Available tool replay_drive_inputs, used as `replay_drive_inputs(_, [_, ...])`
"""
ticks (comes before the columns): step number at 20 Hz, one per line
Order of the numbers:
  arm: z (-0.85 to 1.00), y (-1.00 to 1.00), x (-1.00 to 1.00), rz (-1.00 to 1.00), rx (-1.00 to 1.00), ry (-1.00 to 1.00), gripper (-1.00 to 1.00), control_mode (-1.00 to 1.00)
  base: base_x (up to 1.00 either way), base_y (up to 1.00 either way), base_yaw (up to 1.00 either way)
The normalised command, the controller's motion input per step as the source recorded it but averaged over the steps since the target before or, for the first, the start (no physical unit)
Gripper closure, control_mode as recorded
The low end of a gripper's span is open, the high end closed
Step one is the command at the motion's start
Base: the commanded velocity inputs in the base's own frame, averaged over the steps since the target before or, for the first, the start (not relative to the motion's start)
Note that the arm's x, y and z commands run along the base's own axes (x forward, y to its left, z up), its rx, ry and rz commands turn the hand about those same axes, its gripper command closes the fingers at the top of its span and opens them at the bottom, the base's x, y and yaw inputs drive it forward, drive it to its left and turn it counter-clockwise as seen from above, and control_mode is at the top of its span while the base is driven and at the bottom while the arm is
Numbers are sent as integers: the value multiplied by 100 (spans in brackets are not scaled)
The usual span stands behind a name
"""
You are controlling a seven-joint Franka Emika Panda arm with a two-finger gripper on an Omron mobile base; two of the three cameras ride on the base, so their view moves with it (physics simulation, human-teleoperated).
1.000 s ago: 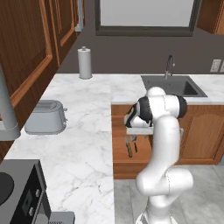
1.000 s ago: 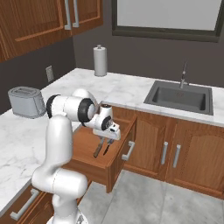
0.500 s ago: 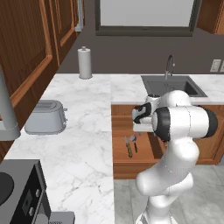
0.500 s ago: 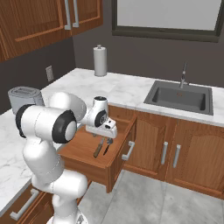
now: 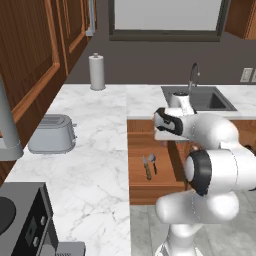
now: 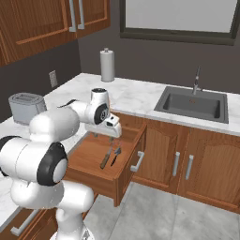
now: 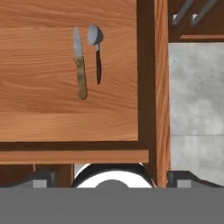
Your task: Pick up the metallic utensils from the counter and place them in the open drawer. Make sure not to pick up any wooden utensils.
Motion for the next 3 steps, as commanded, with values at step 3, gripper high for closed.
replay_drive_inputs(3, [86,30,-44,0,-14,-33,-100,-100,0,0,0])
